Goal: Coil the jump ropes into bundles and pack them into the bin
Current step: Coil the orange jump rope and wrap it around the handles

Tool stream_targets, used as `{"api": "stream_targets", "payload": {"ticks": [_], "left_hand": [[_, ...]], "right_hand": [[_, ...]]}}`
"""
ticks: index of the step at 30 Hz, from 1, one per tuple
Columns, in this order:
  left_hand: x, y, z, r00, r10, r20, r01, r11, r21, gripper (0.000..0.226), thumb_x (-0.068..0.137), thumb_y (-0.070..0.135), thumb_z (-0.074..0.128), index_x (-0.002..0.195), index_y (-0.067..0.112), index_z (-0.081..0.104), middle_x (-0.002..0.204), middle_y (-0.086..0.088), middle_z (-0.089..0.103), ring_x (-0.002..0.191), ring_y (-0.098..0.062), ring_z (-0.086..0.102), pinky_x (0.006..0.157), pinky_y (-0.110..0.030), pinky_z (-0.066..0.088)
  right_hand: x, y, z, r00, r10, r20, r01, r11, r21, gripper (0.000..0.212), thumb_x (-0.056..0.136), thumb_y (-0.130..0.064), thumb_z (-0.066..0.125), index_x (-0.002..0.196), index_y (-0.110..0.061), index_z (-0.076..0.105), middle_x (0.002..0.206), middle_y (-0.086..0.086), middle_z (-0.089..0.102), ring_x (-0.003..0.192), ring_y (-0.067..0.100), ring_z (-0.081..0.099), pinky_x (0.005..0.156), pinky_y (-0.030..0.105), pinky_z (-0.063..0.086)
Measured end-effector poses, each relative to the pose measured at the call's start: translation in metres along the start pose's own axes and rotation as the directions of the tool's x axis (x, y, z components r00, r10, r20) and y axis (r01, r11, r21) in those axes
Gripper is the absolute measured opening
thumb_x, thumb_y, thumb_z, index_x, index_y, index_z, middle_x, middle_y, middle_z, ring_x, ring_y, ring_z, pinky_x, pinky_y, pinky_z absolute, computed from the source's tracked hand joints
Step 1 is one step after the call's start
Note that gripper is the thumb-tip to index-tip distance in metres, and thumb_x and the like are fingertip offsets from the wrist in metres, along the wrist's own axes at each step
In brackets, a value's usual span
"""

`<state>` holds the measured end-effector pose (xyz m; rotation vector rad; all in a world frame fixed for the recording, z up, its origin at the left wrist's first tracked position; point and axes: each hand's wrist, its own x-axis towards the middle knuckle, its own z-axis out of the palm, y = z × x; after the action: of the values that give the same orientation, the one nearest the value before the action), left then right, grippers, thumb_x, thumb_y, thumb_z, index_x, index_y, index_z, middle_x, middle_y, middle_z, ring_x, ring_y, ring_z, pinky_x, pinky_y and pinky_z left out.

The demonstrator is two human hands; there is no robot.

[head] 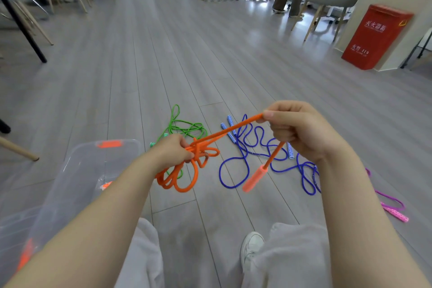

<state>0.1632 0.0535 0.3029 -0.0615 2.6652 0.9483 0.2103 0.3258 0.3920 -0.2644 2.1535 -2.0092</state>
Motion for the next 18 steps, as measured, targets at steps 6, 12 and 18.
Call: {"api": "stream_targets", "payload": {"ticks": [6, 12, 18], "left_hand": [[0.005, -0.007, -0.007, 0.990, -0.025, -0.140, 0.024, 1.000, -0.005, 0.010, 0.082, 0.022, 0.069, 0.083, 0.018, 0.060, 0.076, -0.003, 0.067, 0.068, -0.018, 0.062, 0.062, -0.029, 0.046], [0.009, -0.001, -0.024, 0.929, -0.101, -0.357, -0.100, 0.859, -0.503, 0.014, 0.085, 0.017, 0.070, 0.095, 0.011, 0.063, 0.073, 0.001, 0.067, 0.064, -0.013, 0.061, 0.059, -0.026, 0.046], [-0.023, 0.020, -0.055, 0.976, 0.070, -0.204, -0.207, 0.573, -0.793, 0.003, 0.090, 0.010, 0.064, 0.090, 0.011, 0.060, 0.072, -0.006, 0.066, 0.049, -0.011, 0.060, 0.045, -0.021, 0.050]], "right_hand": [[-0.004, 0.002, -0.002, 0.966, 0.010, 0.257, -0.022, 0.999, 0.042, 0.015, 0.068, -0.018, 0.070, 0.074, -0.005, 0.075, 0.047, -0.003, 0.025, 0.046, 0.010, 0.017, 0.045, 0.024, 0.012], [-0.001, 0.014, 0.014, 0.763, 0.320, 0.561, -0.178, 0.939, -0.293, 0.014, 0.075, -0.009, 0.066, 0.083, -0.006, 0.078, 0.055, 0.005, 0.036, 0.052, 0.016, 0.020, 0.048, 0.025, 0.014], [0.012, 0.041, 0.025, 0.530, 0.693, 0.489, -0.324, 0.698, -0.638, 0.018, 0.086, -0.010, 0.064, 0.098, -0.003, 0.075, 0.059, 0.001, 0.035, 0.052, 0.012, 0.021, 0.051, 0.026, 0.013]]}}
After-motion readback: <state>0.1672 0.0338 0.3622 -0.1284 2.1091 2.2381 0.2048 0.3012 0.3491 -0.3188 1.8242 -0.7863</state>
